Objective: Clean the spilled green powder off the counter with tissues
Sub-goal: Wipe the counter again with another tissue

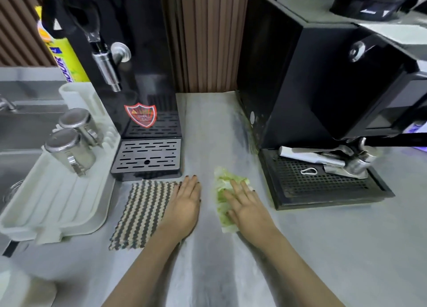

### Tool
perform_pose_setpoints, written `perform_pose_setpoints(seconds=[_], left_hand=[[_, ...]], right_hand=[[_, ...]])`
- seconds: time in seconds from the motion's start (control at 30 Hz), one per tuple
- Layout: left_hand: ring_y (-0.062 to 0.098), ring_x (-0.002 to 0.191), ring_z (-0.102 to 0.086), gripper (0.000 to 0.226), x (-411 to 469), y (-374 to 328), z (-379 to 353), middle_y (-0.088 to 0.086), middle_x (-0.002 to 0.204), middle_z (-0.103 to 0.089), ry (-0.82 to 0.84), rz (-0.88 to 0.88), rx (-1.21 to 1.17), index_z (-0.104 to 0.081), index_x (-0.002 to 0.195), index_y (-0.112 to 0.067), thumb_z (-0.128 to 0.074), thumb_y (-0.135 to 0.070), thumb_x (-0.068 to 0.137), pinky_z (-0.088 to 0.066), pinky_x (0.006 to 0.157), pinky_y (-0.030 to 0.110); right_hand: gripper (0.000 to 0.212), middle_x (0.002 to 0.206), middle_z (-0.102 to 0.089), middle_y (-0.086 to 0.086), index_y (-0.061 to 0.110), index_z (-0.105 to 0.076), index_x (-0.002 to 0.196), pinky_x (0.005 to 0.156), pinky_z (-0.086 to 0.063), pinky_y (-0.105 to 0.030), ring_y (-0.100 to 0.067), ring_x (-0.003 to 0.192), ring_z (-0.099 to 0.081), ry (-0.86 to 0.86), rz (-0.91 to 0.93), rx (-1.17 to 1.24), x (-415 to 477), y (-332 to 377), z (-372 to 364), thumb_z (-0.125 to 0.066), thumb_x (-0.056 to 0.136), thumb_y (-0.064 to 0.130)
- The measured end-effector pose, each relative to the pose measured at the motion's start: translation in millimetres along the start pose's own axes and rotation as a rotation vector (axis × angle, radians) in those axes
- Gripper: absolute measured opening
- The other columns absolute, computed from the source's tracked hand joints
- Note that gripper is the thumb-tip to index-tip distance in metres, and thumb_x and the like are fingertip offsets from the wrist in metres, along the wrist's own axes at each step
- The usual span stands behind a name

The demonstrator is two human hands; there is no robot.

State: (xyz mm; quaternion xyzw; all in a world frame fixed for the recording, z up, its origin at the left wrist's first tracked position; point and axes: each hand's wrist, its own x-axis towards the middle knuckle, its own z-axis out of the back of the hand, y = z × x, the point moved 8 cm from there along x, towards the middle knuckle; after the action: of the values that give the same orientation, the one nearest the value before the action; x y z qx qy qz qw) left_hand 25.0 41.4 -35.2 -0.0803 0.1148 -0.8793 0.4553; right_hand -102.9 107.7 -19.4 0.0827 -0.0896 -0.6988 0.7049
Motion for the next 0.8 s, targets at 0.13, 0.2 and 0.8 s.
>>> perform_pose_setpoints(seconds=[0.13,0.2,0.8], left_hand=[[0.010,0.131,0.024,0.087,-10.0,13.7,-5.8,0.002,0.155,0.009,0.040,0.098,0.028,-0.005,0.146,-0.009,0.020,-0.042,0.069,0.017,0.108,0.029],[0.010,0.130,0.025,0.086,-13.3,13.7,-8.1,0.003,0.155,0.009,0.050,0.116,0.061,-0.004,0.146,-0.009,0.019,-0.044,0.071,0.016,0.109,0.030],[0.010,0.132,0.025,0.079,-15.6,17.3,-12.1,-0.002,0.150,0.017,0.020,0.153,0.058,0.003,0.146,-0.010,0.016,-0.045,0.076,0.018,0.107,0.027]], right_hand=[[0.070,0.156,0.010,-0.002,0.024,-0.009,0.147,0.116,0.003,-0.046,-0.026,0.143,0.011,0.195,0.004,-0.049,20.3,-10.9,-25.1,-0.042,0.090,0.051],[0.074,0.156,0.013,-0.001,0.024,-0.003,0.147,0.115,0.008,-0.042,-0.023,0.143,0.015,0.244,-0.023,-0.027,31.9,-14.2,-30.1,-0.039,0.090,0.055],[0.067,0.119,-0.064,0.011,0.023,-0.067,0.111,0.099,-0.039,-0.023,-0.004,0.112,-0.059,0.257,-0.018,-0.039,-42.7,5.6,-39.6,-0.007,0.096,0.050]])
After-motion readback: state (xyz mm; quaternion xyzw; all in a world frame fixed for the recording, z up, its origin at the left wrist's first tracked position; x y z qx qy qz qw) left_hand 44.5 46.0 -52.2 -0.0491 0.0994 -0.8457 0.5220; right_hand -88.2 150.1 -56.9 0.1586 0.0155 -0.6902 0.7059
